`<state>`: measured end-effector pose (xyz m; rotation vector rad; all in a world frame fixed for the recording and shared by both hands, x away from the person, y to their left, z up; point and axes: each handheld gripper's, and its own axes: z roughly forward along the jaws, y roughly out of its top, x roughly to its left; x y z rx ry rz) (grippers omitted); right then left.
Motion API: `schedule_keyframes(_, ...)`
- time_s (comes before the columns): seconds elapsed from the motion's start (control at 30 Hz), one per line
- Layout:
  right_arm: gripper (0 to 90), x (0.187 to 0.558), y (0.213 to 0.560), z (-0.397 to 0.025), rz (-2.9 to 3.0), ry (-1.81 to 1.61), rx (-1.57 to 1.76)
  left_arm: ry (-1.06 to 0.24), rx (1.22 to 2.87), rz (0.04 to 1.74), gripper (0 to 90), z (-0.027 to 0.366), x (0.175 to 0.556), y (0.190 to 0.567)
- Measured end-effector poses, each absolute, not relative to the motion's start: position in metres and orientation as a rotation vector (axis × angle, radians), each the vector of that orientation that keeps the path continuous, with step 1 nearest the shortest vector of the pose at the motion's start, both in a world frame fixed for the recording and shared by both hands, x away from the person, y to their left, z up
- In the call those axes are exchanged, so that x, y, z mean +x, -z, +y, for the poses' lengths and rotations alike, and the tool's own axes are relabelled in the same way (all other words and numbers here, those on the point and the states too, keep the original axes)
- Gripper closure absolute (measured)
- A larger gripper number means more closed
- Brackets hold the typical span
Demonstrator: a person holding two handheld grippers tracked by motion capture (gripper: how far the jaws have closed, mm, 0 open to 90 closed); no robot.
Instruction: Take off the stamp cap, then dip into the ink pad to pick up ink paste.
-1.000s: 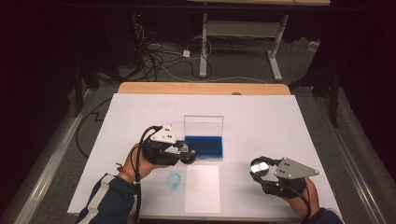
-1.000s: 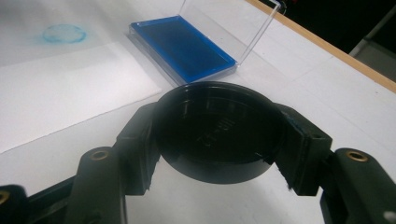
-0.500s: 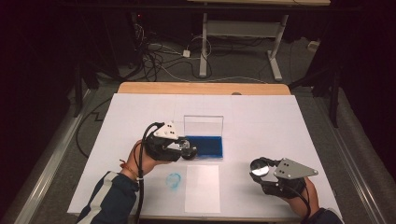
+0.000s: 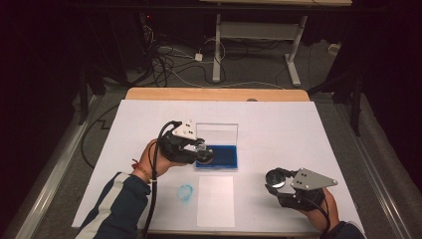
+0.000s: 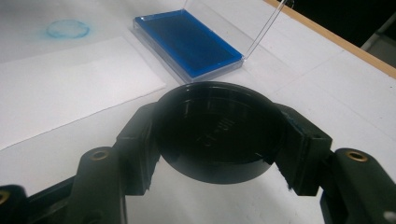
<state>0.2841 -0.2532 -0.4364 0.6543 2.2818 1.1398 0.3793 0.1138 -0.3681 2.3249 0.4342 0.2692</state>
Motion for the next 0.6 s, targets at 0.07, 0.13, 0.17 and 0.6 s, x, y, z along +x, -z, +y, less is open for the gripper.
schedule_keyframes(0.07, 38.0, 0.285, 0.436, -0.254, 2.282, -1.142, 0.655, -0.260, 2.328, 0.432, 54.5, 0.112, 0.382, 0.368)
schedule_keyframes(0.13, 38.0, 0.285, 0.437, -0.254, 2.281, -1.138, 0.657, -0.262, 2.335, 0.429, 54.5, 0.111, 0.384, 0.369)
schedule_keyframes(0.17, 38.0, 0.285, 0.437, -0.254, 2.284, -1.136, 0.661, -0.254, 2.332, 0.435, 54.5, 0.109, 0.384, 0.369)
schedule_keyframes(0.6, 38.0, 0.284, 0.438, -0.252, 2.299, -1.131, 0.657, -0.226, 2.386, 0.430, 54.5, 0.093, 0.396, 0.368)
